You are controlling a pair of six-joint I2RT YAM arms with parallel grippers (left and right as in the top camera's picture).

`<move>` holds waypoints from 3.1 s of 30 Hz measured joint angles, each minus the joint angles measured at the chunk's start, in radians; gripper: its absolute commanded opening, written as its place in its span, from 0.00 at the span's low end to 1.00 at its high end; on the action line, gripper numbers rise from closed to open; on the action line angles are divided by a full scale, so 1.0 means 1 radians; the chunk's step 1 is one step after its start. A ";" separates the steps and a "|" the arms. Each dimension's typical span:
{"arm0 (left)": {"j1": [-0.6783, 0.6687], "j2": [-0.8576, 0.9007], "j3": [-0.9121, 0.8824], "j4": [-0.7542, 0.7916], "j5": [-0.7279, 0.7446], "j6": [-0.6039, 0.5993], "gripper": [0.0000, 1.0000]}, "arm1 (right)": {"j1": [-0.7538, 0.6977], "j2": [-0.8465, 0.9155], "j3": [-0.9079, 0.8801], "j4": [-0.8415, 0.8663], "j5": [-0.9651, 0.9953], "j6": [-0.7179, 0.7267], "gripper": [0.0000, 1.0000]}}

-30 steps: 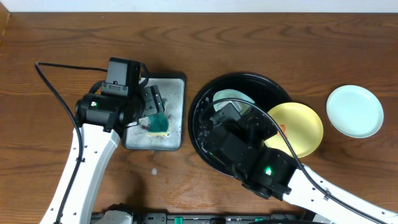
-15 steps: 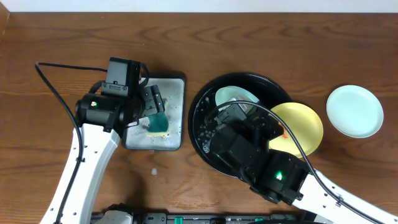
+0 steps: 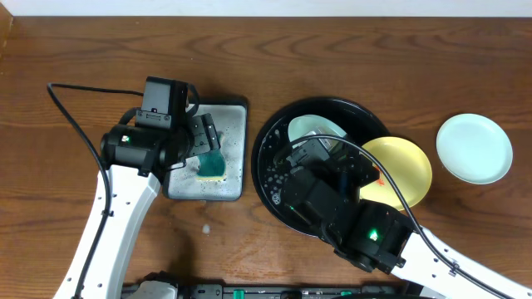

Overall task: Clean dirty plates on tray and stack at the side
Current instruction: 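Carry the pale green plate right and stack it on the other green plate, then slide the yellow plate toward the tray center with the right gripper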

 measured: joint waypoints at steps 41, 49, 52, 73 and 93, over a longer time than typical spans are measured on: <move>0.000 0.000 0.000 0.000 0.000 0.000 0.82 | 0.000 0.000 0.000 0.000 0.019 0.000 0.01; 0.000 0.000 0.000 0.000 0.000 0.000 0.82 | -0.021 0.000 0.000 -0.001 -0.013 0.037 0.01; 0.000 0.000 0.000 0.000 0.000 0.000 0.82 | -0.097 -0.004 0.002 -0.019 -0.079 0.107 0.01; 0.000 0.000 0.000 0.000 0.003 0.000 0.82 | -1.635 0.056 0.085 -0.097 -1.257 0.404 0.01; 0.000 0.000 0.000 0.000 0.003 0.000 0.82 | -1.826 0.418 0.084 0.023 -1.489 0.388 0.47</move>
